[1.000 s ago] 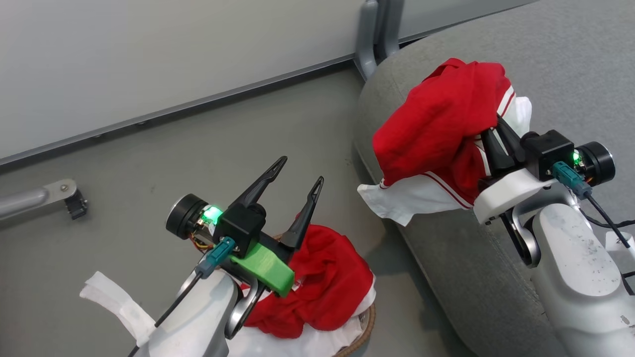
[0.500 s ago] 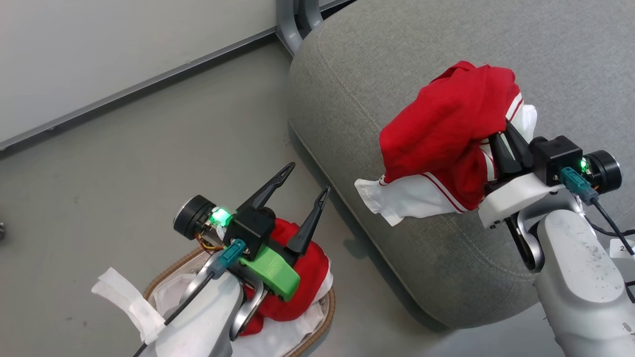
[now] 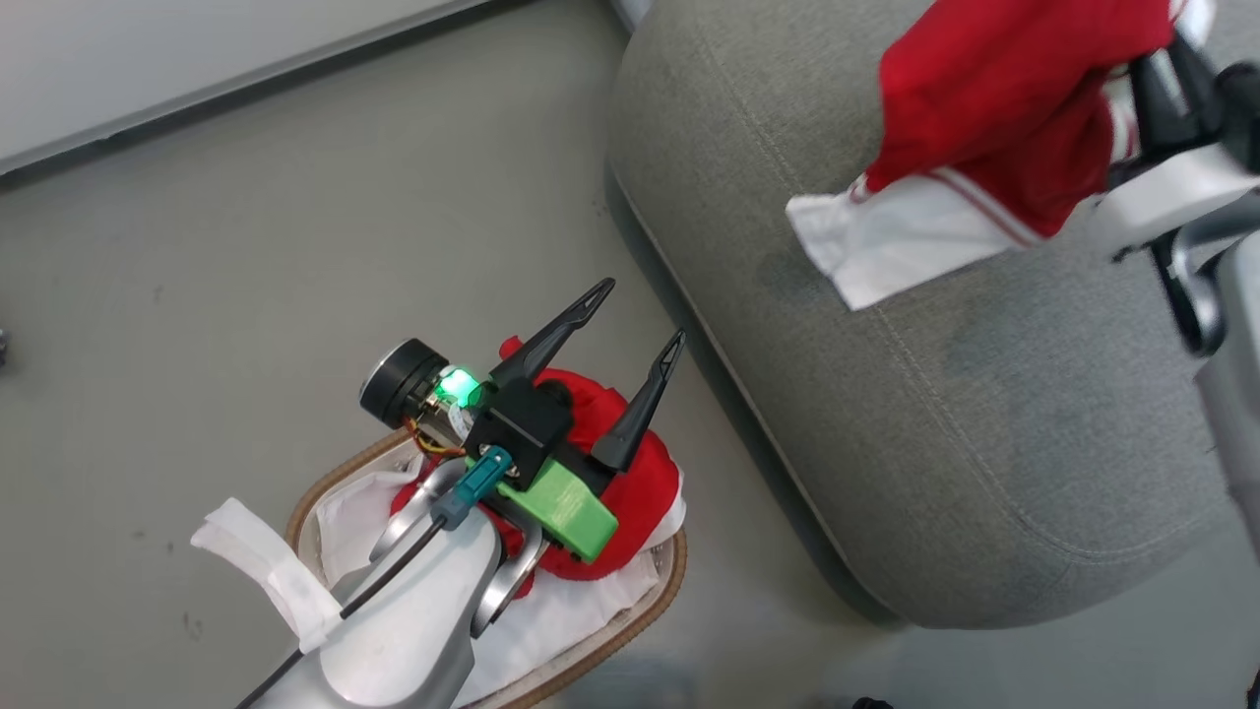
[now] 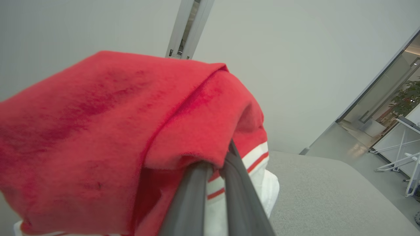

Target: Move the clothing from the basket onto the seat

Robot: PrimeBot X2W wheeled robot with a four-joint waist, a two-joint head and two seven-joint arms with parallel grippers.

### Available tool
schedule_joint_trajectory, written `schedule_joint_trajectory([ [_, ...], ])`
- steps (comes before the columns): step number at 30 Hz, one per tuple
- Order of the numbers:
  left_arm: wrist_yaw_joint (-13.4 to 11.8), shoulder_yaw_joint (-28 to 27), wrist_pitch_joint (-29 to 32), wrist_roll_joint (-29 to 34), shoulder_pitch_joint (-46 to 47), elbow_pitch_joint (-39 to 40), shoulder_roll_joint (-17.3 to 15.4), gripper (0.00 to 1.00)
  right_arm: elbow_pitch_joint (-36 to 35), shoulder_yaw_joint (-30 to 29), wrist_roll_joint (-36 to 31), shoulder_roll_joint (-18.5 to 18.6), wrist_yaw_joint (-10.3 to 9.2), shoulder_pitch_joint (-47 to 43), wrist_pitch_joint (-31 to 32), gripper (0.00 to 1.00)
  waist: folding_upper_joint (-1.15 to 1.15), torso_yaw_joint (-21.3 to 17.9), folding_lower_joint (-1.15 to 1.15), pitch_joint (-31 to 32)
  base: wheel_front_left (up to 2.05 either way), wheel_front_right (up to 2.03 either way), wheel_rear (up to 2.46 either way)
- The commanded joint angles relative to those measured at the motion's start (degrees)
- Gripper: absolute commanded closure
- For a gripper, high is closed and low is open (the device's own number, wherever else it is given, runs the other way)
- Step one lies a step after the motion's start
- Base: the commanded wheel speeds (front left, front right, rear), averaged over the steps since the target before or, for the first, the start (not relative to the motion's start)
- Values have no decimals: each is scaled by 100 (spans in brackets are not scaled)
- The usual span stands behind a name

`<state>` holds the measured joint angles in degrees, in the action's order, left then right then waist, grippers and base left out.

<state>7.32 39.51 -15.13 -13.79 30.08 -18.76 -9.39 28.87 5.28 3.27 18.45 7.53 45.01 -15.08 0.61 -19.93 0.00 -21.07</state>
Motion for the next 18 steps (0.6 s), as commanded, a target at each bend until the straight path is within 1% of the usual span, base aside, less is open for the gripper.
schedule_joint_trajectory([
  [1, 25, -1, -3, 64, 133, 31, 3, 0, 160, -81, -27, 128, -8, 258, -14, 100, -61, 434, 0, -449, 0, 0, 0],
  [5, 26, 96, -3, 169, 295, 148, 41, 0, 677, -328, 11, 659, -8, 1045, 28, 100, -61, 792, 0, -847, 0, 0, 0],
  [11, 25, 172, -3, 261, 476, 332, 26, 0, 1331, -751, 14, 1215, -8, 1887, 128, 100, -61, 1250, 0, -1393, 0, 0, 0],
  [14, 23, 184, -3, 320, 551, 394, 42, 0, 1553, -809, -110, 1383, -8, 2077, 147, 100, -61, 1406, 0, -1605, 0, 0, 0],
  [18, 13, 175, -3, 390, 651, 454, 53, 0, 1827, -847, -180, 1365, -8, 2193, 136, 100, -61, 1528, 0, -1839, 0, 0, 0],
])
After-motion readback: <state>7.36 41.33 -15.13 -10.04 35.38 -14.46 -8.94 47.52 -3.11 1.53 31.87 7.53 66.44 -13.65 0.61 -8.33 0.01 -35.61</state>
